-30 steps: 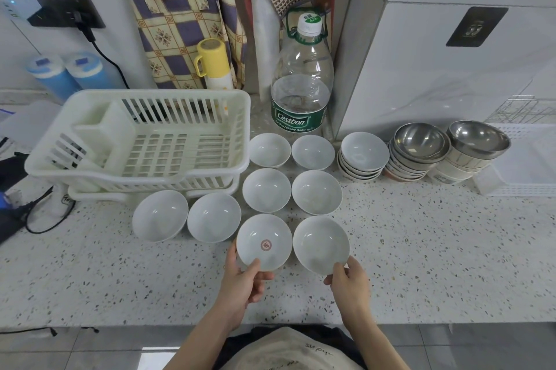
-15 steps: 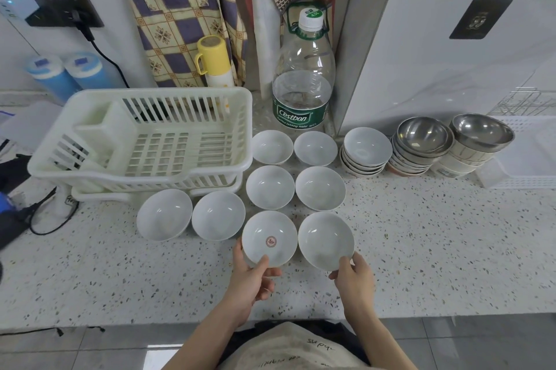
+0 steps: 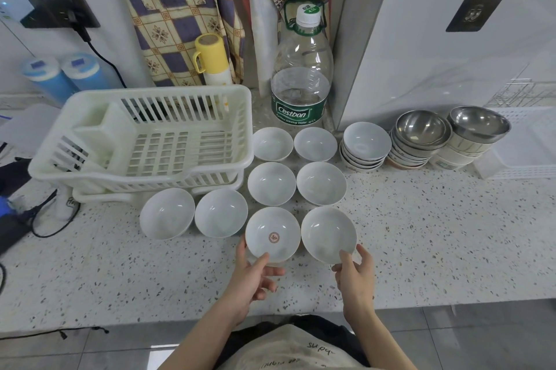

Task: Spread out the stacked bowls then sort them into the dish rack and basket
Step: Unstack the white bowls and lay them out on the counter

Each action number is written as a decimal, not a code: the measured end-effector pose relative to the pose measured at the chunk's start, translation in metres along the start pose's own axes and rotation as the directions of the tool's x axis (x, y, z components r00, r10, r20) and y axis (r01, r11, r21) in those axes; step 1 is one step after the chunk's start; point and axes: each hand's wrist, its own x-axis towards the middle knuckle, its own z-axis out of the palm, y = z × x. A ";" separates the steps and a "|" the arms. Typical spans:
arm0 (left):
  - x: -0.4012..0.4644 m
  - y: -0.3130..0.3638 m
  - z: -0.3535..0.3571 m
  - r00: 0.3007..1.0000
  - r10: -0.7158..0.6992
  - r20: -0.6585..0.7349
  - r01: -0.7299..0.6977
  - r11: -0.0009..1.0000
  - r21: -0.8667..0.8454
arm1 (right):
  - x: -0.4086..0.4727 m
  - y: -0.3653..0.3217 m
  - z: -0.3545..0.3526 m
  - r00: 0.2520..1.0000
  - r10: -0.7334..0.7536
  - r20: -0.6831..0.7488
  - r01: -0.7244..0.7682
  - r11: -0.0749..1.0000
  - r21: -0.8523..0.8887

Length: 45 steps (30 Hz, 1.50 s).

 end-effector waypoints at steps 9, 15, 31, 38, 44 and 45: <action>0.002 -0.001 0.002 1.000 0.015 0.008 -0.014 0.999 -0.053 | -0.009 0.010 0.002 1.000 0.006 0.015 -0.006 0.999 0.050; 0.003 -0.002 0.005 1.000 0.005 -0.010 -0.005 0.999 -0.054 | -0.013 0.016 0.007 0.999 -0.027 0.025 0.027 0.999 0.029; -0.009 0.003 0.010 0.999 0.015 -0.042 -0.015 1.000 -0.013 | -0.022 0.007 0.012 1.000 0.005 -0.003 -0.005 0.999 0.046; -0.023 0.001 0.015 0.994 -0.030 -0.105 0.029 1.000 -0.011 | -0.024 0.006 -0.002 0.998 0.054 -0.011 -0.053 0.997 0.064; -0.042 -0.007 0.025 0.980 -0.188 -0.062 0.195 0.971 0.138 | -0.003 -0.015 -0.028 0.996 0.041 -0.078 -0.029 0.988 0.151; -0.043 -0.007 0.029 0.976 -0.212 -0.044 0.216 0.963 0.162 | 0.004 -0.021 -0.032 0.996 0.037 -0.076 -0.024 0.986 0.165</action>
